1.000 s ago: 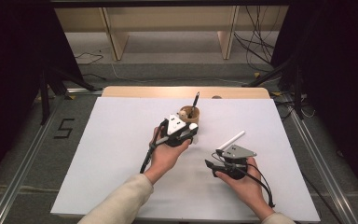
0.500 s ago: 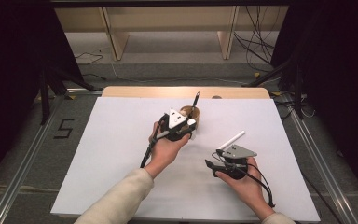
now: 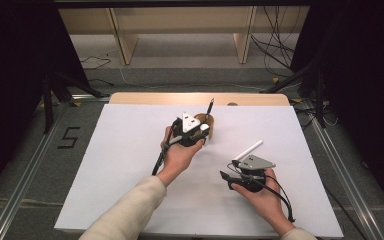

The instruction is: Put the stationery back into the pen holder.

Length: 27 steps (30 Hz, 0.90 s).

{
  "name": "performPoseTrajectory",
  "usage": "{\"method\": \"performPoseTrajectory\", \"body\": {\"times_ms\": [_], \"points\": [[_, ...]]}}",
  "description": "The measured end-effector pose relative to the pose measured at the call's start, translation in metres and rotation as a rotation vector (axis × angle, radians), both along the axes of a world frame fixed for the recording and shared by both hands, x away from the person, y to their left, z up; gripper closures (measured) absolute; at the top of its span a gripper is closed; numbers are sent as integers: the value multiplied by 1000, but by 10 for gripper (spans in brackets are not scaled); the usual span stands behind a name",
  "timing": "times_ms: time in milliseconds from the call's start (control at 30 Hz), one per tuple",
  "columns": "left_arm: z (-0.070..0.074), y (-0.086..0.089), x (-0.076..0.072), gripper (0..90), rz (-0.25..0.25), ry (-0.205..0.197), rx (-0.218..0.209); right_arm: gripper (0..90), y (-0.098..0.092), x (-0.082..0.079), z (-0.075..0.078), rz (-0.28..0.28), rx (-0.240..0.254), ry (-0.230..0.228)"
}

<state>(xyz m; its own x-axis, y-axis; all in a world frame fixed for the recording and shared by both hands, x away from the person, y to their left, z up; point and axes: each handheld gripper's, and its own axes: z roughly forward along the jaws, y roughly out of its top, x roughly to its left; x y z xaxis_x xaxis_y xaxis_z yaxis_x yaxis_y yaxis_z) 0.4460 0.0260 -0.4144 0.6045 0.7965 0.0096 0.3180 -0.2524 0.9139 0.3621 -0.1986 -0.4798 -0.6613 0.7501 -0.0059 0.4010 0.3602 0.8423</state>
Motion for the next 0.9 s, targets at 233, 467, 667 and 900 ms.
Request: {"method": "performPoseTrajectory", "body": {"times_ms": [233,467,667,900], "points": [[2,-1,4,649,0,3,7,393,0,0,0,0,1,-1],[6,-2,8,649,3,0,2,393,0,0,0,0,1,-1],[8,-2,11,649,8,1,-1,393,0,0,-1,-1,1,0],[13,-3,13,649,3,-3,2,393,0,0,-1,-1,-2,4]]}}
